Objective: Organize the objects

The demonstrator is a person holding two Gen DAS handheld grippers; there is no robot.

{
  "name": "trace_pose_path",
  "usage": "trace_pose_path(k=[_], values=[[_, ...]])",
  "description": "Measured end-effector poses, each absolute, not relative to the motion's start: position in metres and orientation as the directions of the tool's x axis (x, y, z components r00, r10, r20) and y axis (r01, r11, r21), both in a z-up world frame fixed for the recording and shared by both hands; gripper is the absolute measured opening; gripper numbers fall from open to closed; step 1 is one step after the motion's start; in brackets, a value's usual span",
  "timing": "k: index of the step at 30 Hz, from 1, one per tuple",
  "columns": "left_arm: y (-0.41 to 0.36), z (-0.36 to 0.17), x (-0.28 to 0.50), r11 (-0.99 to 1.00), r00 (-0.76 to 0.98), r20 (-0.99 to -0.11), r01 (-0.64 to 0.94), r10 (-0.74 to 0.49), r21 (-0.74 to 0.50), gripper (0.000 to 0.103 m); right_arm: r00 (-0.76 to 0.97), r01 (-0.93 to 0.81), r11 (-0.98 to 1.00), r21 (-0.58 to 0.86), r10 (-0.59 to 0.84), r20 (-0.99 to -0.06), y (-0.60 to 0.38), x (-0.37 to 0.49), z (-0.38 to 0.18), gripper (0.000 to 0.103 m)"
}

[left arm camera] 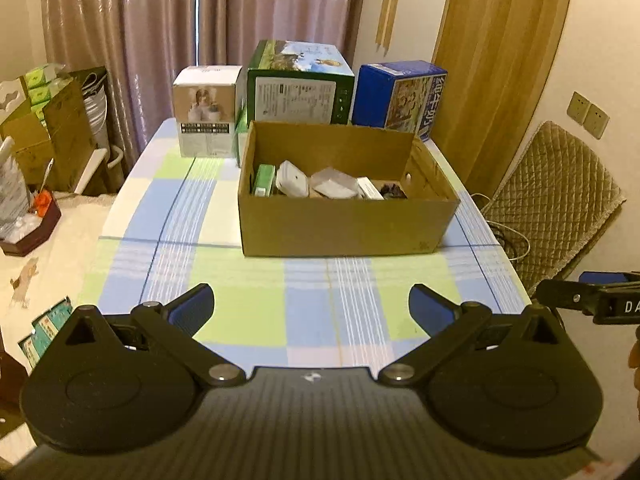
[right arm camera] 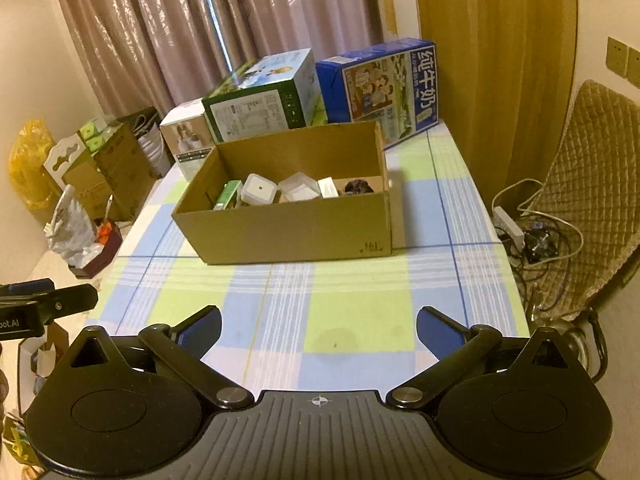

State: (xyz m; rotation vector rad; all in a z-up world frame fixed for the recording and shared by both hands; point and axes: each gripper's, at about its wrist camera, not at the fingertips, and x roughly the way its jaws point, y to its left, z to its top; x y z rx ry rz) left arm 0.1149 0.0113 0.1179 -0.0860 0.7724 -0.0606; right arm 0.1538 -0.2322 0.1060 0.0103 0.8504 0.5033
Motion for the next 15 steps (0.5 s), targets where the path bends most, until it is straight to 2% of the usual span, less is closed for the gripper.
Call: trace_pose_path(k=[15], values=[[0.003, 0.110, 0.081, 0.997, 0.719, -0.692, 0.013, -0.066, -0.082, 0.102, 0.580, -0.418, 0.891, 0.178, 0.412, -0.702, -0.236, 0.111, 0.103, 0.101]])
